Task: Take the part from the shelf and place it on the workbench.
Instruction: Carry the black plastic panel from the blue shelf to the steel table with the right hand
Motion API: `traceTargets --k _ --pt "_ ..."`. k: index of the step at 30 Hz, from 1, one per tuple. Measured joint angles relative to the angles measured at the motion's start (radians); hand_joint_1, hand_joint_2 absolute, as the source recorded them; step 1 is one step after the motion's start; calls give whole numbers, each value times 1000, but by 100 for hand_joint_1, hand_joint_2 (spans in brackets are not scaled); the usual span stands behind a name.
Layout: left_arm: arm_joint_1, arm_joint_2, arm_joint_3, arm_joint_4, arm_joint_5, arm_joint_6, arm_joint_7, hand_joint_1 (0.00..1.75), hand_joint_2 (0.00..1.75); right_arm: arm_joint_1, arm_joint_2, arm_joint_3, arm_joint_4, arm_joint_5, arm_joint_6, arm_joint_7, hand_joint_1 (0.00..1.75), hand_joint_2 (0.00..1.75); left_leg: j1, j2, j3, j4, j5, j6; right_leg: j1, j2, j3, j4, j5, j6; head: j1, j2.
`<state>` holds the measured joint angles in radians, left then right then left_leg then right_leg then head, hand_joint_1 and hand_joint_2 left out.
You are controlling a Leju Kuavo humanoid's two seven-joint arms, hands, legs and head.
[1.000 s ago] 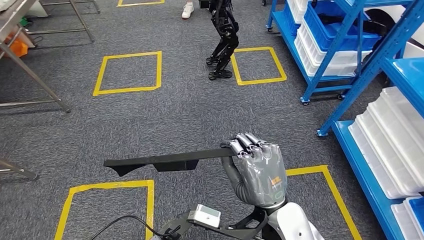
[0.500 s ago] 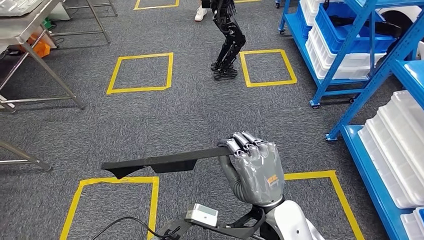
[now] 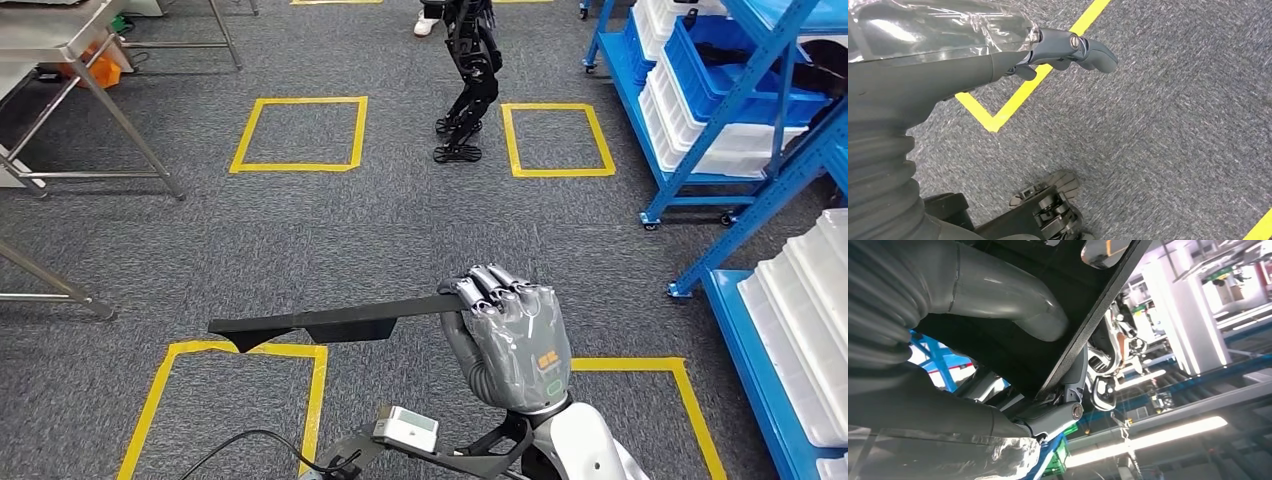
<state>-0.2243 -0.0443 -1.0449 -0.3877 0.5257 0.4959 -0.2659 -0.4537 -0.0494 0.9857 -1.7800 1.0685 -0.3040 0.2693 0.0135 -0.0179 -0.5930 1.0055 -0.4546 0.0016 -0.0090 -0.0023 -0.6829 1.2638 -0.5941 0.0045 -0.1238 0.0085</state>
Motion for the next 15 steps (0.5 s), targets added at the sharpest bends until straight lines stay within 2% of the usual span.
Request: traceTargets --k 1,2,3,4,5,7,9,10,12,13,14,15 --pt "0 0 0 -1 0 0 0 0 175 0 0 0 0 0 0 0 175 175 2 -6 0 4 -2 -3 -4 5 31 -69 42 1 0 0" --pt "-1 0 0 -1 0 0 0 0 175 0 0 0 0 0 0 0 175 175 2 -12 -2 9 -5 -8 -6 14 61 -137 71 3 2 0" --pt "-1 0 0 -2 0 0 0 0 175 -1 0 0 0 0 0 0 175 175 2 -18 -5 15 -7 -13 -7 23 84 -189 89 1 4 0" --pt "-1 0 0 -2 0 0 0 0 175 0 0 0 0 0 0 0 175 175 2 -23 -10 19 -8 -18 -7 31 96 -218 95 -1 4 0" --pt "-1 0 0 -2 0 0 0 0 175 0 0 1 0 0 0 0 175 175 3 -27 -14 20 -7 -24 -5 34 97 -223 91 -5 3 0" --pt "0 0 0 -3 0 0 0 0 175 -1 0 1 0 0 0 0 175 175 6 -29 -16 22 -7 -35 -3 27 98 -229 95 -18 0 0" --pt "0 0 0 -3 0 0 0 0 175 -2 0 1 0 0 1 0 175 175 6 -15 -30 62 -33 -45 -5 15 102 -235 99 -30 -4 0" --pt "-1 0 0 -3 0 0 0 0 175 -3 1 1 0 0 2 0 175 175 6 -4 -51 113 -61 -48 -5 8 104 -237 99 -34 -8 0" --pt "0 0 0 -3 0 0 0 0 175 -3 1 1 0 0 7 1 175 175 6 6 -113 246 -120 -53 -2 -4 105 -237 97 -39 -12 0" --pt "1 0 0 -3 0 0 0 0 175 -2 1 1 0 0 9 1 175 175 6 7 -137 295 -134 -54 0 -10 105 -237 97 -41 -13 0" --pt "2 0 0 -3 0 0 0 0 175 -2 1 1 0 0 10 2 175 175 5 7 -145 310 -130 -52 1 -15 106 -237 96 -41 -14 0" --pt "3 1 0 -3 0 1 0 0 175 -2 1 1 0 0 11 2 175 175 5 8 -131 281 -106 -49 2 -19 108 -237 95 -41 -15 0"
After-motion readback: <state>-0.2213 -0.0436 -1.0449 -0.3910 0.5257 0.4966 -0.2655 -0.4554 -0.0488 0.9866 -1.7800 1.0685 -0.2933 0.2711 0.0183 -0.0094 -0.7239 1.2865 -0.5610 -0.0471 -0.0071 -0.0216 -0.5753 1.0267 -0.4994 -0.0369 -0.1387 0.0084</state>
